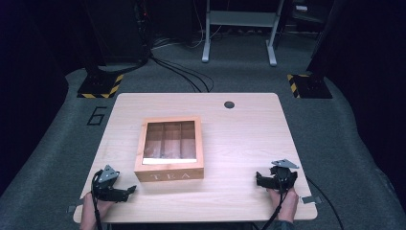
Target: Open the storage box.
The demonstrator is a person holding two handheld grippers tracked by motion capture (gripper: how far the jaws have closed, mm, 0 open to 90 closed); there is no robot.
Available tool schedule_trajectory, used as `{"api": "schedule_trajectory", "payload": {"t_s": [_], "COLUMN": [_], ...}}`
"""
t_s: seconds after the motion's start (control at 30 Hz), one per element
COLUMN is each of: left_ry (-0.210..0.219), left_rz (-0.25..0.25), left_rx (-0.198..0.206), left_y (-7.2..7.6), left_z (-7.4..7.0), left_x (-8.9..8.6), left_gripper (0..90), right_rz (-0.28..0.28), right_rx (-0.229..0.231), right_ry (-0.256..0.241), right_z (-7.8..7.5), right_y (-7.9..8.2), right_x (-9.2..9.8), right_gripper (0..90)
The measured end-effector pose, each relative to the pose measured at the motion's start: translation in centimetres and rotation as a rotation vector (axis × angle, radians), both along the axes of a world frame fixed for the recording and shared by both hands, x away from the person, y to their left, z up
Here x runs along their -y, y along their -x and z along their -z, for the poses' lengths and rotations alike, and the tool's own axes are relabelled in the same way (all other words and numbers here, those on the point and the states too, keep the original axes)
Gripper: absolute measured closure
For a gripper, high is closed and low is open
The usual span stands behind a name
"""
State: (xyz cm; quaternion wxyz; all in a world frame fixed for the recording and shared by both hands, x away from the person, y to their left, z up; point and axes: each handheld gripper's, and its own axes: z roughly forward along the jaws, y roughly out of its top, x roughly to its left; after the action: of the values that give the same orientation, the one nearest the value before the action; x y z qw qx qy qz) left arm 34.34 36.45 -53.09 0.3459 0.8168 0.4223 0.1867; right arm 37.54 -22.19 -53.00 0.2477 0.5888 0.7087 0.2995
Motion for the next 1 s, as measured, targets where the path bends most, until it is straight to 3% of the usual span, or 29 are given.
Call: {"api": "schedule_trajectory", "payload": {"t_s": [0.57, 0.6, 0.7, 0.9, 1.0], "left_ry": [-0.001, 0.008, 0.139, 0.203, 0.212], "left_rz": [-0.036, -0.04, -0.031, 0.023, 0.04], "left_rx": [-0.007, 0.003, 0.034, 0.079, 0.097], "left_y": [-0.4, -0.4, -0.3, -0.2, -0.4], "left_z": [0.1, 0.1, -0.4, -1.8, -2.4], "left_x": [0.1, 0.1, -0.1, 1.0, 1.6], "left_gripper": [0.0, 0.0, 0.0, 0.0, 0.0], "right_rz": [-0.001, -0.003, -0.005, -0.005, -0.006], "right_rx": [0.0, 0.002, 0.009, 0.009, 0.009], "right_ry": [-0.002, -0.002, -0.005, -0.005, -0.005], "right_z": [0.0, 0.0, 0.0, 0.0, 0.0], "right_y": [0.0, 0.0, 0.0, 0.0, 0.0], "right_x": [0.0, 0.0, 0.0, 0.0, 0.0], "right_gripper": [0.1, 0.4, 0.7, 0.8, 0.8]}}
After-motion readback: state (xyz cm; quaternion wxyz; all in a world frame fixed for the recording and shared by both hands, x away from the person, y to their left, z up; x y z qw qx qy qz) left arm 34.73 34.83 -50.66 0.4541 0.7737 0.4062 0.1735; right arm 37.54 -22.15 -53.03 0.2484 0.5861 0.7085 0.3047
